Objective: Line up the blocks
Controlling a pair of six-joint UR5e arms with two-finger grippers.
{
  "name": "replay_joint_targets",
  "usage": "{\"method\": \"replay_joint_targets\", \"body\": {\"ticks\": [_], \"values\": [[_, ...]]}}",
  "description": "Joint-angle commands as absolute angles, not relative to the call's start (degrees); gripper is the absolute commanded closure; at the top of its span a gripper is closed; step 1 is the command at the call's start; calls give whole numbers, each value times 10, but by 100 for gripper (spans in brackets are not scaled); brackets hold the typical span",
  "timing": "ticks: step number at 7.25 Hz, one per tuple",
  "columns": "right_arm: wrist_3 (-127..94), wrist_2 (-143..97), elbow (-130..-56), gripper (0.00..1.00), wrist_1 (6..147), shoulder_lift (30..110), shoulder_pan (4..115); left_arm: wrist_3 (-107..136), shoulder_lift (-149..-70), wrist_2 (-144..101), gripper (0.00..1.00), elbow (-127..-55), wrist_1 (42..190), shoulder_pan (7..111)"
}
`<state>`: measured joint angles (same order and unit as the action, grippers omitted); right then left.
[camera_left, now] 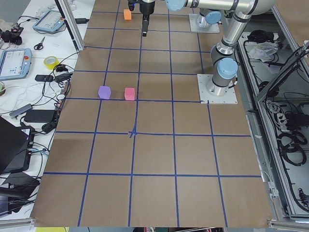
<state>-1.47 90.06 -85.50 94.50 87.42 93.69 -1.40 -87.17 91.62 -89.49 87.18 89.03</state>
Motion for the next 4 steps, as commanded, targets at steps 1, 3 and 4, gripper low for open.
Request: {"method": "replay_joint_targets", "body": {"ticks": [1, 3, 4], "values": [[-15, 900, -855, 0, 945, 876, 937, -14, -869, 917, 0, -896, 875, 890], [-15, 900, -855, 0, 946, 874, 937, -14, -869, 917, 0, -899, 876, 889], [-15, 900, -855, 0, 946, 872, 937, -14, -868, 913, 0, -909, 868, 889]]}}
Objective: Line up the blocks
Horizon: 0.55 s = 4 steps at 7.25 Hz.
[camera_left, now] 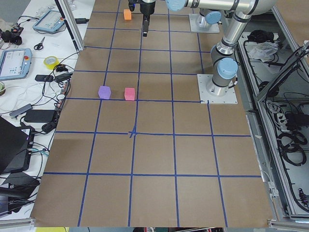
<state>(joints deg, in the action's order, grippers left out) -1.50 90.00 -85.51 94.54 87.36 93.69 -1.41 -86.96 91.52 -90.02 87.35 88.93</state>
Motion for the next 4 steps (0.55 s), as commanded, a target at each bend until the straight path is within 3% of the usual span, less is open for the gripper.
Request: {"method": "replay_joint_targets", "body": {"ticks": [1, 4], "values": [[-16, 899, -854, 0, 947, 869, 937, -14, -867, 916, 0, -911, 869, 892], [-18, 903, -844, 0, 960, 843, 922, -14, -865, 915, 0, -914, 869, 894]]}}
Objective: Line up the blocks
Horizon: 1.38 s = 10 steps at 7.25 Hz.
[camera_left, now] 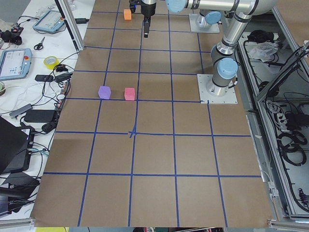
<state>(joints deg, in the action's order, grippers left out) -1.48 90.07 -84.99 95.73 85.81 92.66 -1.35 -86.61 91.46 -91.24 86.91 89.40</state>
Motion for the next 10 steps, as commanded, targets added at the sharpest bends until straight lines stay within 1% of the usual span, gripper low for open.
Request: {"method": "replay_joint_targets", "body": {"ticks": [1, 2, 4, 5, 6, 8, 9, 10], "values": [[-13, 900, -842, 0, 959, 829, 900, -14, -865, 915, 0, -914, 869, 893], [-14, 901, -845, 0, 959, 826, 878, -13, -865, 915, 0, -914, 869, 895], [-15, 900, -845, 0, 968, 773, 832, -14, -865, 915, 0, -914, 869, 894], [-12, 910, -851, 0, 1056, 734, 812, -13, -866, 914, 0, -913, 867, 894], [9, 910, -854, 0, 1093, 700, 799, -13, -865, 914, 0, -914, 869, 894], [53, 903, -854, 0, 1119, 638, 762, -11, -867, 914, 0, -913, 868, 895], [97, 903, -854, 0, 1162, 602, 754, -13, -872, 914, 0, -907, 862, 895], [123, 902, -854, 0, 1169, 580, 754, -13, -866, 916, 0, -914, 863, 895]]}}
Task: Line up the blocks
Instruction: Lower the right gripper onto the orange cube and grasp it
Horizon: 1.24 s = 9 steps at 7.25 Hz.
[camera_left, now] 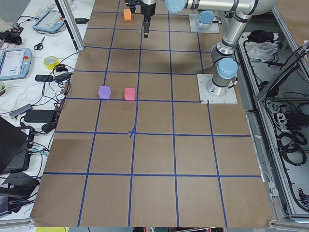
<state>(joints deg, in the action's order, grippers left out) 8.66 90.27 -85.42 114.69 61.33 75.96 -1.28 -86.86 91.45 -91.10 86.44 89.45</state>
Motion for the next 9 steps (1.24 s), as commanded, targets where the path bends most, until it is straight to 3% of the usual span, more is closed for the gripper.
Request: {"method": "replay_joint_targets", "body": {"ticks": [1, 4, 5, 9], "values": [[127, 902, -853, 0, 1195, 568, 754, -13, -867, 915, 0, -914, 863, 896], [156, 903, -853, 0, 1216, 546, 754, -13, -871, 914, 0, -917, 862, 896], [156, 904, -853, 5, 1219, 538, 754, -12, -872, 915, 0, -917, 846, 895], [156, 903, -851, 54, 1223, 536, 754, -13, -869, 916, 0, -919, 837, 889]]}}
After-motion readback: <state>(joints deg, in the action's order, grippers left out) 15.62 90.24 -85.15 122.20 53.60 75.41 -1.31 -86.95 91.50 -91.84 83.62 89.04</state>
